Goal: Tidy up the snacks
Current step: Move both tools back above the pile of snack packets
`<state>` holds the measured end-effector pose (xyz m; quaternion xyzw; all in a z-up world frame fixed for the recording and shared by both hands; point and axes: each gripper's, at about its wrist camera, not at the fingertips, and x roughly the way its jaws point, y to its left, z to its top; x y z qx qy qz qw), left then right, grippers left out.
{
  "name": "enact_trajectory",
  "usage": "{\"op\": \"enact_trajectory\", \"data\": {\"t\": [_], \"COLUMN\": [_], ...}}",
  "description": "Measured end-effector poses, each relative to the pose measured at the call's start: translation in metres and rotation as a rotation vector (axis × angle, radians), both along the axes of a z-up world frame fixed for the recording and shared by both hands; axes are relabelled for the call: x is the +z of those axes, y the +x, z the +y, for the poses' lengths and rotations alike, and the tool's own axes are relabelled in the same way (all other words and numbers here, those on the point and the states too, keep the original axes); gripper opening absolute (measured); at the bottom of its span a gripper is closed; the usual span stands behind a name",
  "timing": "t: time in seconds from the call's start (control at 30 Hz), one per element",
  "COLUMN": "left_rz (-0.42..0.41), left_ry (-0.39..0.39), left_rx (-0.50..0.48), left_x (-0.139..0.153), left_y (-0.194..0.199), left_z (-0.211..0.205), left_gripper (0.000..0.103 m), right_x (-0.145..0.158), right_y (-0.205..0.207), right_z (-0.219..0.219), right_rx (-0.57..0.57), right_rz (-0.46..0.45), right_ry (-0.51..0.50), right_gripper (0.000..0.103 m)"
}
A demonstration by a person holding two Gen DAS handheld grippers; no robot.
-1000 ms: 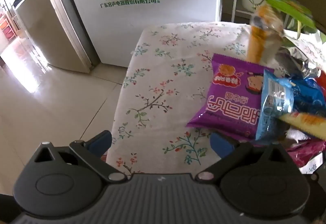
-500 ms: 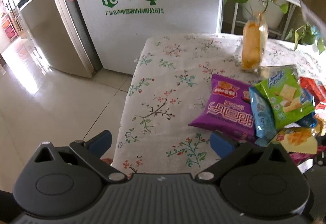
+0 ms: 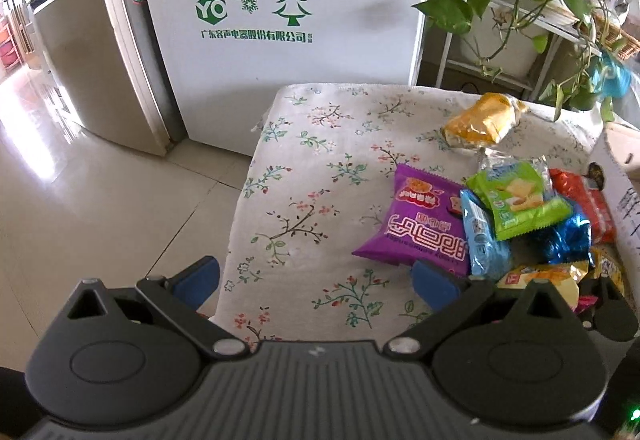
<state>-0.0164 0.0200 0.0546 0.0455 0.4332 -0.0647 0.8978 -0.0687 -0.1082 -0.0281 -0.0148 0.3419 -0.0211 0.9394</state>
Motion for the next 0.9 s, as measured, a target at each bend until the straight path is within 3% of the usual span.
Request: {"op": "enact_trajectory", "data": {"t": [0.9], "left_rz": [0.010], "left_ry": [-0.015], "left_rx": [-0.012], "left_x": [0.0015], "left_y": [-0.0050], "left_z": [0.0032], "left_gripper": [0.102], "right_x": [0.0000], "right_y": [0.0006], "right_z": [0.0010], "right_rx": [0.000], "right_rz": [0.002], "right_ry": [-0.002], "right_gripper": [0.103]}}
